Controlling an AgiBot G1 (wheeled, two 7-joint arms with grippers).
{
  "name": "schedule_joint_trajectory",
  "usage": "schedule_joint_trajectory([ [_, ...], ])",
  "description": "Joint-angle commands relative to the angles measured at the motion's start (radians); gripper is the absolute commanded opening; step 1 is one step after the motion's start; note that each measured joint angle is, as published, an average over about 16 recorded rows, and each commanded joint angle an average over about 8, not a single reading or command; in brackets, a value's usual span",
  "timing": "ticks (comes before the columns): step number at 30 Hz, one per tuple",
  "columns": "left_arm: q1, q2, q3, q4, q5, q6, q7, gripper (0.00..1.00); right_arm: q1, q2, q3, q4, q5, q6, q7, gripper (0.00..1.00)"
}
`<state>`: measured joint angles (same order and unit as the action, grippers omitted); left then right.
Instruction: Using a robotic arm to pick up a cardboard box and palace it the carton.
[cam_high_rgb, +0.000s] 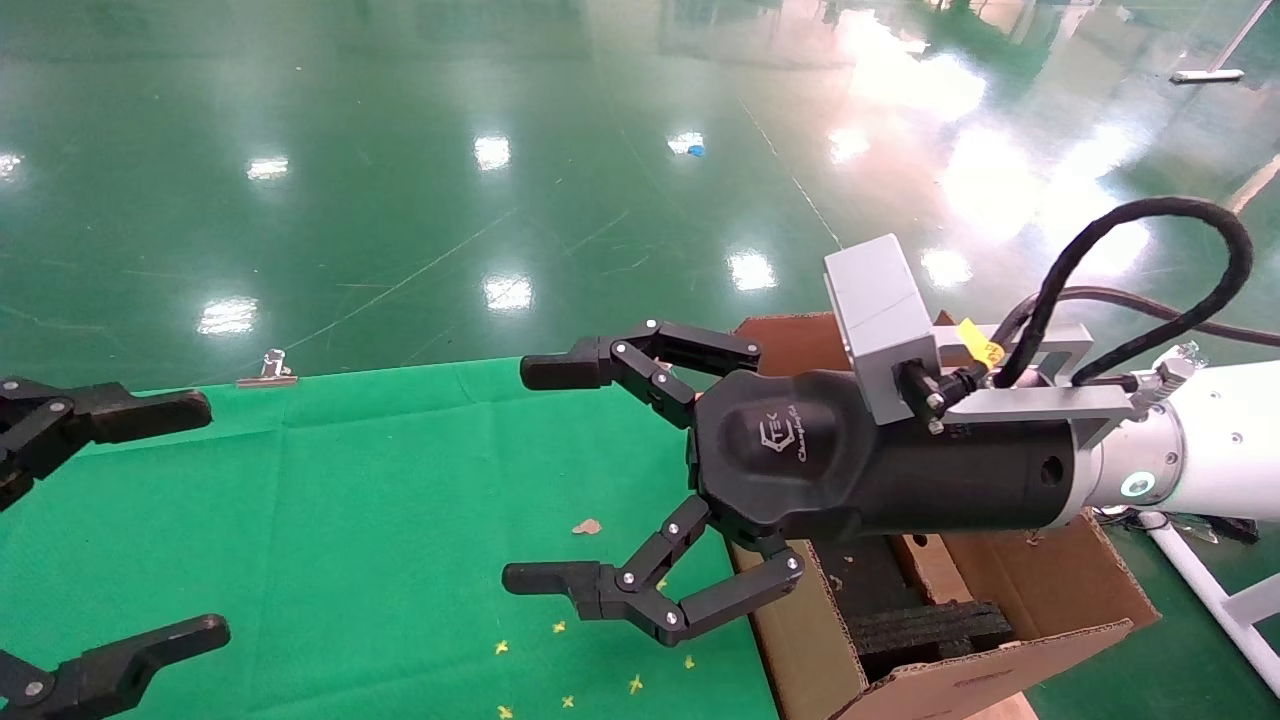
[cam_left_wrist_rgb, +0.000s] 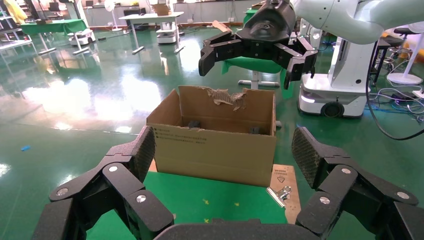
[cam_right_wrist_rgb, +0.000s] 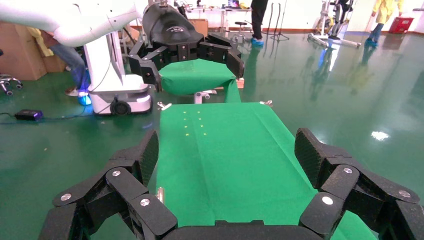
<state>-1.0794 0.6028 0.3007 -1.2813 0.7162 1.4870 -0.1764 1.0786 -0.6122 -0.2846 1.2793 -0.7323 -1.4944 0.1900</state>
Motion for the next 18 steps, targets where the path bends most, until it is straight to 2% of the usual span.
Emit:
schedule_joint_trajectory([
  [1, 0.0, 0.0, 0.0, 0.0, 0.0, 0.0, 0.0, 1.0, 0.0, 0.0, 0.0, 0.0, 0.0, 0.0, 0.0, 1.0],
  [18, 0.0, 0.0, 0.0, 0.0, 0.0, 0.0, 0.0, 1.0, 0.001, 0.0, -0.001, -0.001, 0.0, 0.0, 0.0, 1.0],
])
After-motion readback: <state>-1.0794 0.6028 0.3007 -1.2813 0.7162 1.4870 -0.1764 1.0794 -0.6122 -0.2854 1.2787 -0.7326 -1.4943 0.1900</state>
